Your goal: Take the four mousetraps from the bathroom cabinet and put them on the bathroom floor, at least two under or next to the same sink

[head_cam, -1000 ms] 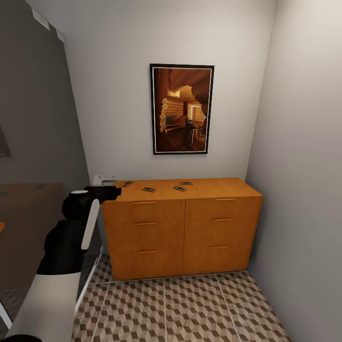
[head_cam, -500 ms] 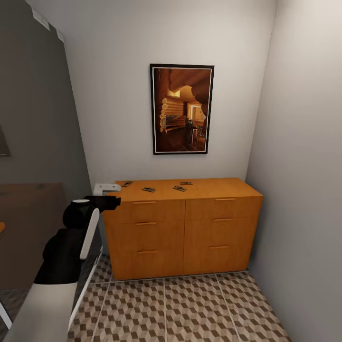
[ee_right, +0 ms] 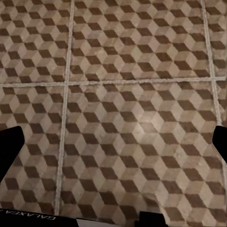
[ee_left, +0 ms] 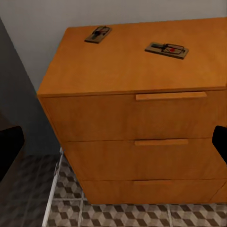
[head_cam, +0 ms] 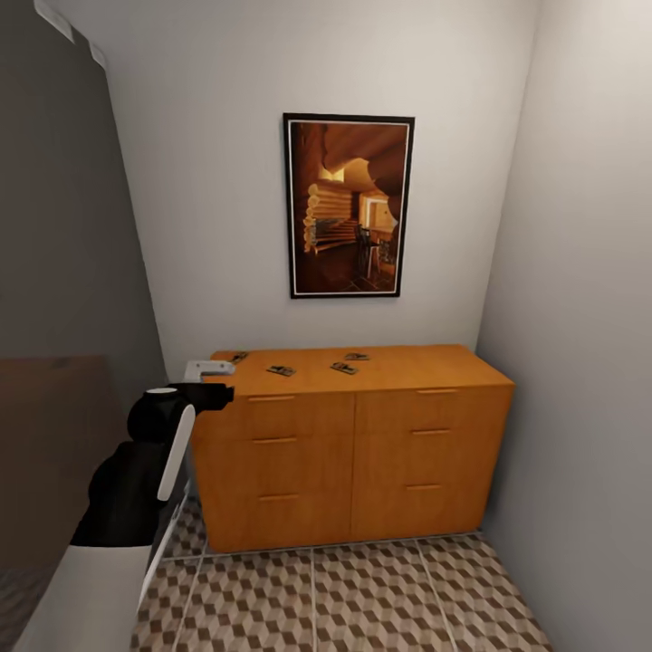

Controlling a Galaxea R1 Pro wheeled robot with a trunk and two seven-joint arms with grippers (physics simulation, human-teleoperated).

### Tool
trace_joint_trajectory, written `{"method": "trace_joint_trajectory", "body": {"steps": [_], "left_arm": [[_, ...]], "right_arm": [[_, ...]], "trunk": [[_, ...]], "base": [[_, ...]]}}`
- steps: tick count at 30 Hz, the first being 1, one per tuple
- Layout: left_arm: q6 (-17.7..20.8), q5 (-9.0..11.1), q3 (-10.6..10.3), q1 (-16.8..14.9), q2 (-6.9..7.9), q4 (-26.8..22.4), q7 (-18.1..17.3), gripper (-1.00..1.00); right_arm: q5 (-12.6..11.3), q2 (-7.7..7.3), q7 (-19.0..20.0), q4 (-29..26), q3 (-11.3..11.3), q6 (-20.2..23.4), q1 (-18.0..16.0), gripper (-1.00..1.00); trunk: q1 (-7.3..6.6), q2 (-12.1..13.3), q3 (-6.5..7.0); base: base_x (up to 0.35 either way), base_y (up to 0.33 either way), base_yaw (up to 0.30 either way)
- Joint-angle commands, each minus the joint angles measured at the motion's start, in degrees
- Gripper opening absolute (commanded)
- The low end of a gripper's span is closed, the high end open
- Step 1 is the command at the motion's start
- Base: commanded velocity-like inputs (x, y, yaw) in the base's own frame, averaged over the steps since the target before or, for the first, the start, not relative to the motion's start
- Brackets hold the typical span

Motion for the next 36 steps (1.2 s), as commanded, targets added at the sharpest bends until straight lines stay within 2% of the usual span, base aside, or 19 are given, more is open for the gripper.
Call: {"method": "trace_joint_trajectory", "body": {"steps": [1, 25, 29, 36], "left_arm": [[0.25, -0.04, -0.06, -0.04, -0.04, -0.05, 0.19, 1.0], [0.24, -0.04, 0.01, 0.23, -0.15, -0.28, 0.19, 1.0], [0.24, -0.09, 0.01, 0.24, -0.09, -0.32, 0.19, 1.0], [0.27, -0.13, 0.01, 0.31, 0.0, -0.56, 0.19, 1.0]], "right_arm": [[0.04, -0.01, 0.08, 0.04, 0.02, -0.18, -0.03, 1.0], [0.05, -0.01, -0.03, 0.82, 0.08, -0.1, -0.02, 1.0], [0.09, -0.09, -0.04, 2.47, 0.09, 0.0, -0.01, 1.0], [0.12, -0.28, -0.11, 9.1, 0.1, -0.13, 0.01, 1.0]], "trunk": [[0.03, -0.03, -0.07], [0.03, -0.03, -0.07], [0.03, -0.03, -0.07], [0.03, -0.03, -0.07]], "base": [[0.33, 0.0, 0.0], [0.337, 0.0, 0.0], [0.34, 0.0, 0.0], [0.269, 0.051, 0.0]]}}
